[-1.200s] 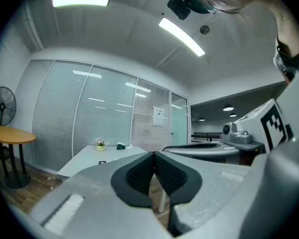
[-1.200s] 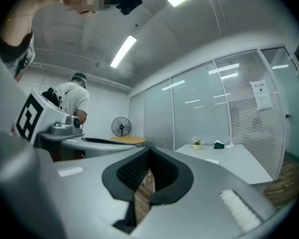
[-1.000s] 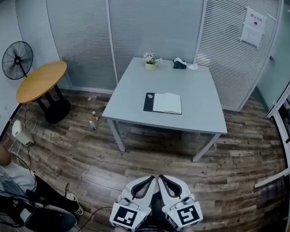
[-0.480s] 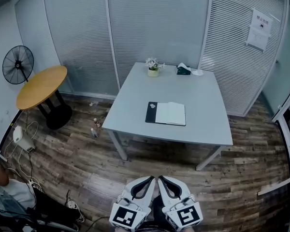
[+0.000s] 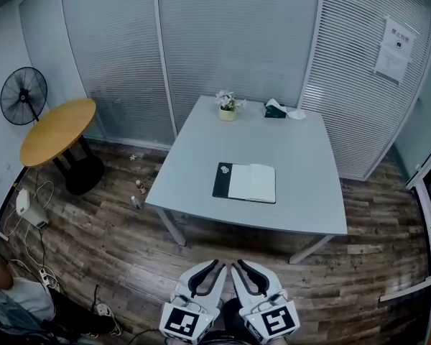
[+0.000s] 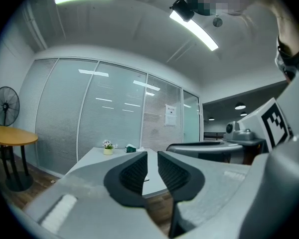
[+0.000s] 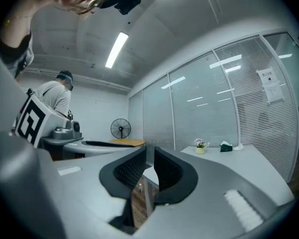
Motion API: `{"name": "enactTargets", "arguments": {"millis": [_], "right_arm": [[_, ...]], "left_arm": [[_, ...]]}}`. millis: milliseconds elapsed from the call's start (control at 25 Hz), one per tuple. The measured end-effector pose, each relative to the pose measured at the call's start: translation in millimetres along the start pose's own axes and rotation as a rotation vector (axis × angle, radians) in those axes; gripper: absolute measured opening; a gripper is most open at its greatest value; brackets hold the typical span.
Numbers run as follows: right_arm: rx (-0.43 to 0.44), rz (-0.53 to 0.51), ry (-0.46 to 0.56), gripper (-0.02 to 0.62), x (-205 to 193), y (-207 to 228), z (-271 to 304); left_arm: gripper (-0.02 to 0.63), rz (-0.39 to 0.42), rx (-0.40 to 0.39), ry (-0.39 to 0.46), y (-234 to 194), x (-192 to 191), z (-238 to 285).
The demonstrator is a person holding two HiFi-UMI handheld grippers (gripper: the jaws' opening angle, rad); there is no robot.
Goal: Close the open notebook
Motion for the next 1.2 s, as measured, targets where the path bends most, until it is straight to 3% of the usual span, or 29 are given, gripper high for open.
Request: {"name": "enactTargets", "arguments": {"millis": [80,1200], "right_arm": [[0.006,0.001,-0.008,0.053,1.4,9.3,11.4],[0.117,0.014,0.0,0.054,18.7,134.4,111.7]], "left_arm": [[0.076,-0.003,0.005,-0.004,-6.6,2.8,11.4],[0.077,0.032,0.085,-0.009,-56.4,23.3,157.8]]}}
Point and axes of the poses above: the fingertips, and each gripper's own axes: z forward along the fingers, y to its right, x out of its top, the point moved 5 cm from there along -z, backward along the fingers, and after that the axes turned 12 degrees about -x, right-handed, at the moved point
